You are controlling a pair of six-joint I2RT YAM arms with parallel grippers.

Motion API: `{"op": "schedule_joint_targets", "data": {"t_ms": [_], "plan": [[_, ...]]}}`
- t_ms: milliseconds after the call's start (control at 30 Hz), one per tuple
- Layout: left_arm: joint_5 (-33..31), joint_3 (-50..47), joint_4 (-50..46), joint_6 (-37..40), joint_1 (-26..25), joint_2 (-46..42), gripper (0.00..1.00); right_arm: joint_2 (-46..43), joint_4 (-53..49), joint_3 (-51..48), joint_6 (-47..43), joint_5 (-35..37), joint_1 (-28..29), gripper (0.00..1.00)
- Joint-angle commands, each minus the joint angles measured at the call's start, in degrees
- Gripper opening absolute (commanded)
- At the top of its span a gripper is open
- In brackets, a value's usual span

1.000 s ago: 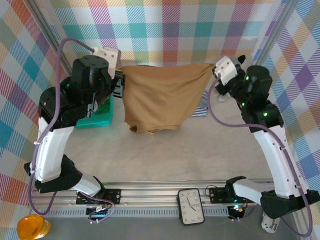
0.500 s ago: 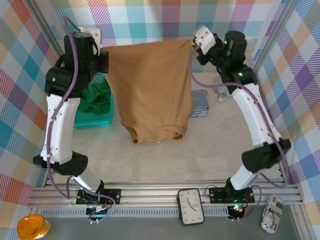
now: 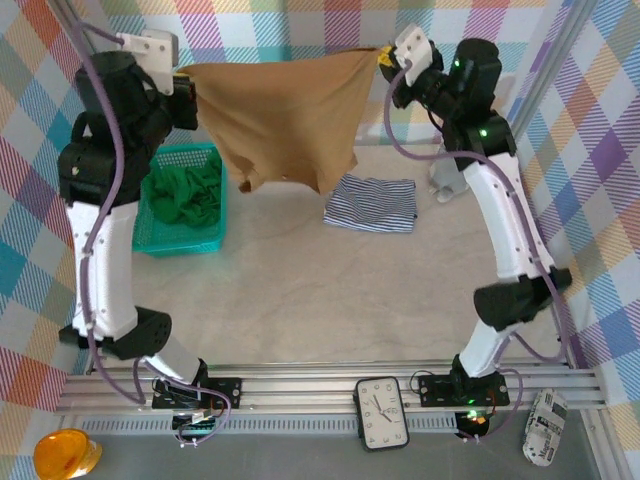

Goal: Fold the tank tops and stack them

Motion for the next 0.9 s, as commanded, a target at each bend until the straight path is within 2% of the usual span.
{"op": "schedule_joint_targets", "data": {"t_ms": [0, 167, 267, 367, 500, 567, 667, 867], "plan": [[1.86, -5.01, 1.43, 1.32, 0.2, -6.05, 0.0, -7.28, 1.62, -9.3, 1.32, -2.22, 0.3, 0.07], [9.19, -27.88, -4.55, -2.81, -1.23, -17.91, 0.0, -18.62, -0.9, -33.16, 0.84, -6.95, 0.3, 0.08], [13.69, -47.19, -1.83, -8.05, -3.31, -29.87, 0.0, -24.98, -3.58, -48.24, -1.0, -10.03, 0.33, 0.08], [16.82, -63.52, -1.53, -14.36, -6.72, -40.25, 0.0, -30.92, -7.02, -60.37, -4.94, -7.4, 0.39, 0.08], [18.89, -79.15, -1.69, -23.38, -9.66, -50.93, 0.0, -36.5, -10.65, -69.36, -8.53, -1.71, 0.36, 0.08], [19.57, -82.98, 0.17, -27.91, -13.08, -54.33, 0.0, -37.62, -13.89, -71.42, -10.36, 0.06, 0.37, 0.08], [17.54, -86.94, 0.42, -31.31, -20.11, -53.34, 0.0, -38.8, -16.1, -73.26, -13.09, 2.72, 0.37, 0.08], [4.91, -89.21, 4.4, -37.87, -40.74, -46.98, 0.0, -39.02, -18.06, -74.19, -16.04, 6.74, 0.39, 0.08]]}}
